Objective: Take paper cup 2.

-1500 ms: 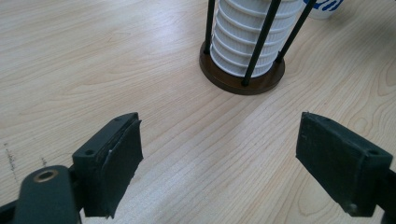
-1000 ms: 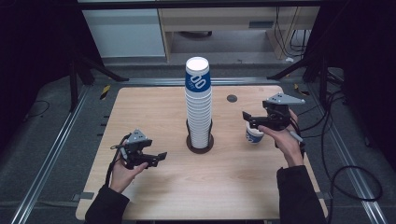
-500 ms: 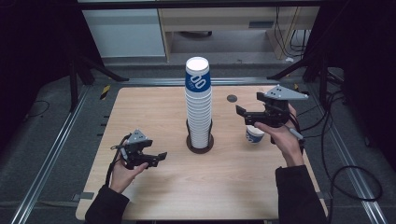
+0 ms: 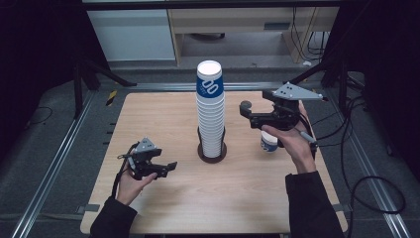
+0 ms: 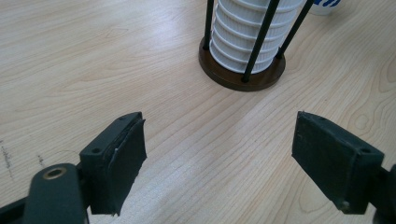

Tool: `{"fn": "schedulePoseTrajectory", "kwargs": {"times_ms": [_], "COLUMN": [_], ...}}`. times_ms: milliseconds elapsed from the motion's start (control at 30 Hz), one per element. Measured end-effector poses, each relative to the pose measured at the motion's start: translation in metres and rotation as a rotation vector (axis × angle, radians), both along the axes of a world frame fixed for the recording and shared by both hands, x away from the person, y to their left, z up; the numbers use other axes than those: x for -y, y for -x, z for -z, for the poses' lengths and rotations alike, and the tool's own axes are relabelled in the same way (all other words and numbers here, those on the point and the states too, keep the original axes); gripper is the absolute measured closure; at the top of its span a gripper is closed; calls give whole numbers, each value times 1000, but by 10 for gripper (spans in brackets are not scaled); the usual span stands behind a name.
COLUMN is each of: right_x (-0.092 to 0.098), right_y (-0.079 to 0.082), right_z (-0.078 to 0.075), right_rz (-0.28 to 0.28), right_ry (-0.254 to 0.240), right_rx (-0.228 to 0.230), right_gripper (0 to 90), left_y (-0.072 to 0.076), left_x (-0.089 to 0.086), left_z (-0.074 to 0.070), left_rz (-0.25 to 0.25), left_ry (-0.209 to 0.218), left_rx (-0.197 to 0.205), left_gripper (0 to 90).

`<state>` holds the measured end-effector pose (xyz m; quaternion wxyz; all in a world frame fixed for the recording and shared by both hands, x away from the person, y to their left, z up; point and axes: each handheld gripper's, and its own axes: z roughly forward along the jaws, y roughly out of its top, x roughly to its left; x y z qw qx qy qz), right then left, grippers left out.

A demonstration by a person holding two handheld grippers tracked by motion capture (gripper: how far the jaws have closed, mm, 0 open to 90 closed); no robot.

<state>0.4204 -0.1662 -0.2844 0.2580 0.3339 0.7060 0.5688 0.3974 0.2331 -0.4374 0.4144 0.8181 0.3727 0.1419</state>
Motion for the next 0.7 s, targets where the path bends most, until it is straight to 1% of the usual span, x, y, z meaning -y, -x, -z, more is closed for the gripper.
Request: {"fn": "schedulePoseTrajectory", "kwargs": {"times_ms": [100,200,367,700], "right_x": [-6,-12,-25,-48], "right_y": [1,1,1,-4], "right_z": [-5,-9,-16,-23], "right_rz": [-14,-35,-70,-116], "right_ry": [-6,-22,-32,-69], "right_rx": [15,18,34,47], "right_gripper": [82,81,79,69], "left_y": [0,0,0,-1], "left_x": [1,2,1,-1], "left_z": [1,1,1,1], "left_rz": [-1,1,-7,-9], "left_ry": [-5,-9,-9,-5], "left_rx": [-3,0,2,-1], "left_gripper": [167,166,164,160]}}
